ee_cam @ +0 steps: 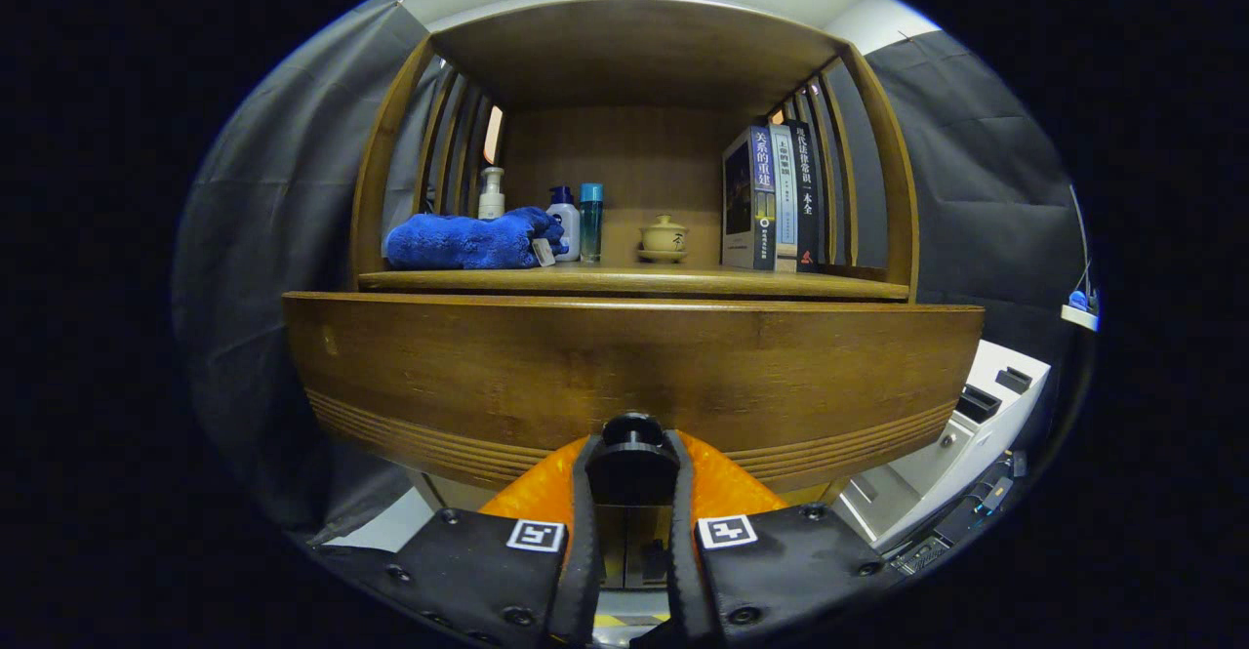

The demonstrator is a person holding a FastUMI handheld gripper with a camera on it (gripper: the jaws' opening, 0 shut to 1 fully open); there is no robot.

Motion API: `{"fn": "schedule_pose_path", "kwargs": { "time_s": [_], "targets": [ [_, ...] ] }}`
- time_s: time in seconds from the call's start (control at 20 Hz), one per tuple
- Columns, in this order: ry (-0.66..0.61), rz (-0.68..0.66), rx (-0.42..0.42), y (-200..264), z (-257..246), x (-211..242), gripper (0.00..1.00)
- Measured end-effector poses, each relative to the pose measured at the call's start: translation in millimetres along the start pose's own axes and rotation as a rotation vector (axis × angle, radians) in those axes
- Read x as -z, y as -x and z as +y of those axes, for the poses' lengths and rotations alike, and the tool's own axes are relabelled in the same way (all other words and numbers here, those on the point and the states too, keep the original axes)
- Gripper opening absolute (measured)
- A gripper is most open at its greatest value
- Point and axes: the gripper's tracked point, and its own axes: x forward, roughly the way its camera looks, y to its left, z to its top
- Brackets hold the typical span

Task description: Pull open the drawer, take out the items inside it, and place them on the countertop above the cabinet.

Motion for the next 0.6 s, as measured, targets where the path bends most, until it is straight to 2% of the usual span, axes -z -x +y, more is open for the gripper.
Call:
{"fn": "schedule_pose_path", "kwargs": {
  "time_s": [0.6],
  "targets": [
    [0.015,0.039,-0.001,55,-1,11,0.36]
  ]
}}
